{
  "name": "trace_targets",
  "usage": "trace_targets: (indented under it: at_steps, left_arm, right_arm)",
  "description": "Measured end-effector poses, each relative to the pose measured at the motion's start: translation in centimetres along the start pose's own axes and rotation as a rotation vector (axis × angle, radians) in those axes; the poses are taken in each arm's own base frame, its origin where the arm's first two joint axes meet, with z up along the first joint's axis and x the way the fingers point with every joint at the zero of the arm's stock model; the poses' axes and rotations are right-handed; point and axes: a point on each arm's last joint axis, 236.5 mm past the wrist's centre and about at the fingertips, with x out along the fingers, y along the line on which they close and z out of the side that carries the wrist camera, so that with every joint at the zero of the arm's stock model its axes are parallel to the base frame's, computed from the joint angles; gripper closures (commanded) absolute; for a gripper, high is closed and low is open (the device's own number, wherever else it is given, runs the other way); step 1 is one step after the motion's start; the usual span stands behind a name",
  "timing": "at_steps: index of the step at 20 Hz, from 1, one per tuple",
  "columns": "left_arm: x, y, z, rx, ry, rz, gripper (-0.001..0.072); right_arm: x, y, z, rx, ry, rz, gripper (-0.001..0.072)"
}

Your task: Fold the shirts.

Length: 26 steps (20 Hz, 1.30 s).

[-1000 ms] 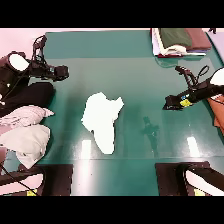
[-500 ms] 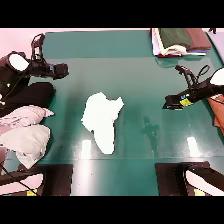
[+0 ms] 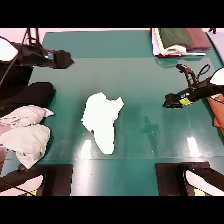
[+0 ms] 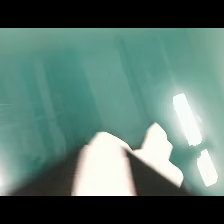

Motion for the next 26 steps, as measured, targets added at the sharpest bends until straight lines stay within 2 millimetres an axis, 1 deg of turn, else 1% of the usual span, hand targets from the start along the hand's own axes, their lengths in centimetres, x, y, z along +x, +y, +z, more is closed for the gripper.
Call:
trace_targets:
  at_steps: [1,2,4,7,9,10,11,12,13,15,16,17,18,19,20,21,22,23,24,25,26]
  left_arm:
    - [0.7,-1.2,-1.0,0.021,0.029,-0.020,0.0036]
    - [1.7,-2.2,-2.4,0.045,0.069,-0.033,0.0036]
    - [4.4,-2.8,-5.5,0.075,0.161,-0.032,0.0036]
    - [9.0,-2.2,-11.1,0.068,0.321,-0.004,0.0035]
    - [11.6,-1.3,-14.1,0.037,0.403,0.023,0.0036]
    - [12.7,-0.9,-15.2,0.021,0.431,0.031,0.0058]
    - [13.5,-0.9,-16.1,0.001,0.451,0.030,0.0225]
    - [14.2,-0.8,-16.9,-0.011,0.469,0.032,0.0490]
    - [14.6,-0.8,-17.2,-0.021,0.475,0.033,0.0673]
    - [14.9,-0.8,-17.2,-0.031,0.472,0.033,0.0685]
    - [14.7,-0.9,-16.5,-0.023,0.455,0.033,0.0686]
    - [14.1,-1.2,-15.0,-0.009,0.420,0.033,0.0686]
    - [13.0,-1.7,-12.6,0.017,0.357,0.032,0.0686]
    - [11.3,-2.3,-9.3,0.049,0.275,0.034,0.0686]
    - [9.1,-3.0,-5.9,0.082,0.185,0.036,0.0686]
    - [6.4,-3.9,-2.5,0.113,0.089,0.036,0.0686]
    - [3.1,-4.9,0.8,0.145,-0.011,0.035,0.0686]
    - [-0.1,-5.8,3.5,0.167,-0.099,0.033,0.0686]
    - [-3.6,-6.7,5.7,0.186,-0.182,0.028,0.0686]
    - [-6.4,-7.5,7.1,0.200,-0.247,0.023,0.0686]
    - [-8.9,-8.2,8.0,0.212,-0.296,0.018,0.0686]
  right_arm:
    - [-0.2,0.1,0.2,-0.004,-0.005,0.000,0.0692]
    - [-0.6,0.3,0.5,-0.009,-0.017,0.000,0.0692]
    - [-1.7,0.7,1.5,-0.024,-0.050,-0.001,0.0692]
    - [-3.9,1.6,3.4,-0.055,-0.119,-0.002,0.0692]
    - [-5.7,2.3,4.7,-0.077,-0.173,-0.004,0.0691]
    - [-6.5,2.6,5.3,-0.088,-0.197,-0.005,0.0692]
    - [-7.4,2.9,5.8,-0.098,-0.220,-0.006,0.0692]
    - [-8.1,3.2,6.3,-0.106,-0.240,-0.006,0.0692]
    - [-8.8,3.5,6.7,-0.115,-0.260,-0.007,0.0692]
    - [-9.9,3.9,7.3,-0.128,-0.292,-0.009,0.0691]
    - [-10.5,4.2,7.6,-0.135,-0.308,-0.009,0.0692]
    - [-11.1,4.4,7.8,-0.142,-0.322,-0.010,0.0692]
    - [-11.8,4.7,8.1,-0.150,-0.341,-0.011,0.0692]
    - [-12.6,5.0,8.4,-0.160,-0.362,-0.011,0.0691]
    - [-13.6,5.6,8.8,-0.171,-0.387,-0.005,0.0692]
    - [-14.6,6.3,9.2,-0.184,-0.415,0.005,0.0692]
    - [-16.0,7.1,9.7,-0.199,-0.454,0.019,0.0692]
    - [-17.3,8.0,10.2,-0.214,-0.496,0.033,0.0692]
    - [-18.9,9.0,10.7,-0.231,-0.544,0.049,0.0691]
    - [-20.5,10.1,11.1,-0.250,-0.593,0.067,0.0692]
    - [-22.0,10.9,11.5,-0.266,-0.639,0.077,0.0691]
